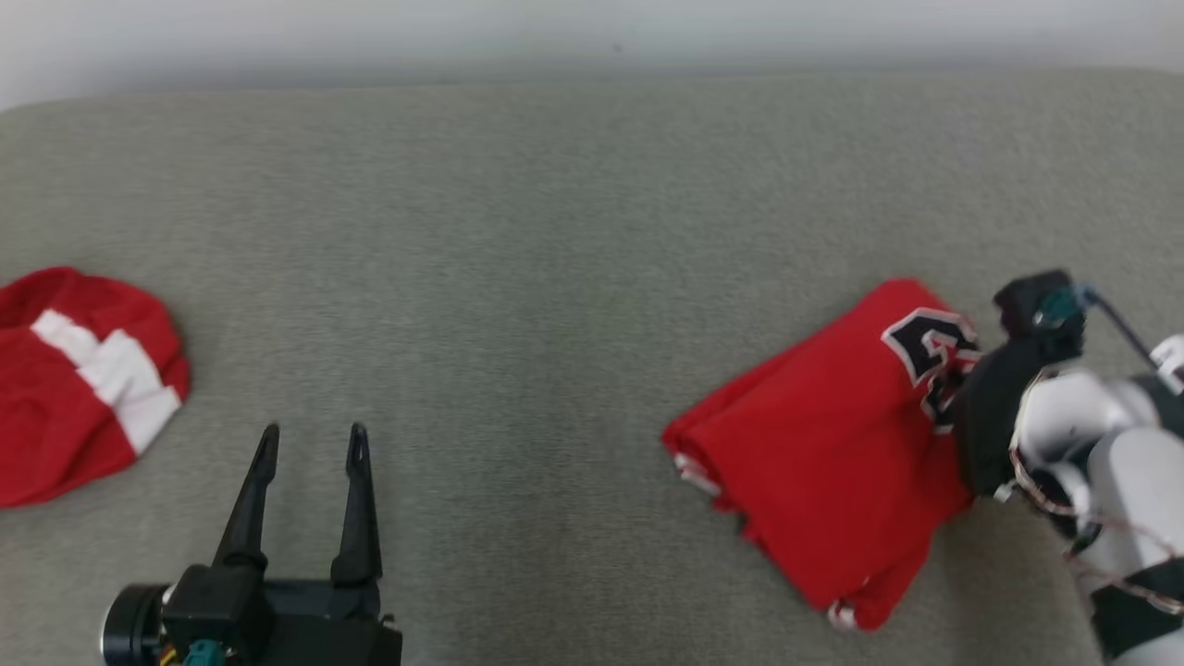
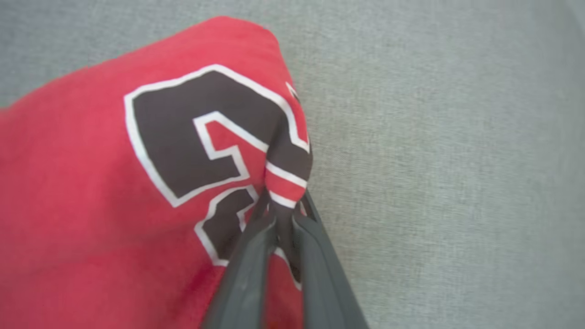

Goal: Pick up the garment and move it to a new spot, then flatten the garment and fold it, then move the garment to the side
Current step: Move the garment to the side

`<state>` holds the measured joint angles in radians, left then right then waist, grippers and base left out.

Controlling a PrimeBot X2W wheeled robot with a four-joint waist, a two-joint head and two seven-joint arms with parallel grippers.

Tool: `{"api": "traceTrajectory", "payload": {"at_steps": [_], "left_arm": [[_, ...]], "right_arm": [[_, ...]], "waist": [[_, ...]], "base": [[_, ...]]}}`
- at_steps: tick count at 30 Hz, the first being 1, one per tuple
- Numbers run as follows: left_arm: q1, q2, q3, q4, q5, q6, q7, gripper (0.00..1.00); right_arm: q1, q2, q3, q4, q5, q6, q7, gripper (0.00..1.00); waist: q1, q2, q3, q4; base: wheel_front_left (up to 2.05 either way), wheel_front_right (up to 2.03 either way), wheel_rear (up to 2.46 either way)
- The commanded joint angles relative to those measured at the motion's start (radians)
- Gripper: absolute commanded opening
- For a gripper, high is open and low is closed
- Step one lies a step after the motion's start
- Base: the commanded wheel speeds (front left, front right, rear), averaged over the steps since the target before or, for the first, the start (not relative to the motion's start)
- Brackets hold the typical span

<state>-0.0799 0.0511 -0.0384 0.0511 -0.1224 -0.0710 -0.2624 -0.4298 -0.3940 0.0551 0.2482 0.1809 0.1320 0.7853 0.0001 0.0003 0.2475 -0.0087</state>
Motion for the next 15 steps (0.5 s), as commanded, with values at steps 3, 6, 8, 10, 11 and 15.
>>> {"api": "traceTrajectory", "payload": {"at_steps": [3, 6, 8, 10, 11, 15], "left_arm": [[-0.058, 0.002, -0.016, -0.032, 0.033, -0.018, -0.003, 1.0], [-0.097, 0.012, -0.031, -0.055, 0.053, -0.032, -0.003, 1.0], [-0.108, 0.017, -0.034, -0.063, 0.057, -0.033, -0.003, 1.0], [-0.127, 0.029, -0.039, -0.085, 0.063, -0.039, -0.003, 1.0], [-0.138, 0.033, -0.044, -0.094, 0.069, -0.041, -0.003, 1.0], [-0.177, 0.059, -0.058, -0.131, 0.087, -0.047, -0.003, 1.0]], "right_arm": [[-0.093, -0.07, 0.049, 0.033, 0.011, -0.003, -0.031, 0.0], [-0.15, -0.119, 0.084, 0.058, 0.012, -0.003, -0.055, 0.0], [-0.168, -0.132, 0.097, 0.066, 0.012, -0.003, -0.065, 0.0], [-0.205, -0.158, 0.116, 0.085, 0.006, -0.003, -0.089, 0.0], [-0.22, -0.169, 0.122, 0.097, 0.006, -0.003, -0.104, 0.0], [-0.284, -0.2, 0.12, 0.151, -0.008, -0.003, -0.176, 0.0]], "waist": [[-0.0001, -0.0003, 0.125, -0.139], [-0.0001, -0.0003, 0.17, -0.192], [-0.0001, -0.0003, 0.185, -0.209], [-0.0001, -0.0003, 0.218, -0.244], [-0.0001, -0.0003, 0.232, -0.256], [-0.0001, -0.0003, 0.289, -0.306]], "base": [[0.0, 0.0, 0.0], [0.0, 0.0, 0.0], [0.0, 0.0, 0.0], [0.0, 0.0, 0.0], [0.0, 0.0, 0.0], [0.0, 0.0, 0.0]]}}
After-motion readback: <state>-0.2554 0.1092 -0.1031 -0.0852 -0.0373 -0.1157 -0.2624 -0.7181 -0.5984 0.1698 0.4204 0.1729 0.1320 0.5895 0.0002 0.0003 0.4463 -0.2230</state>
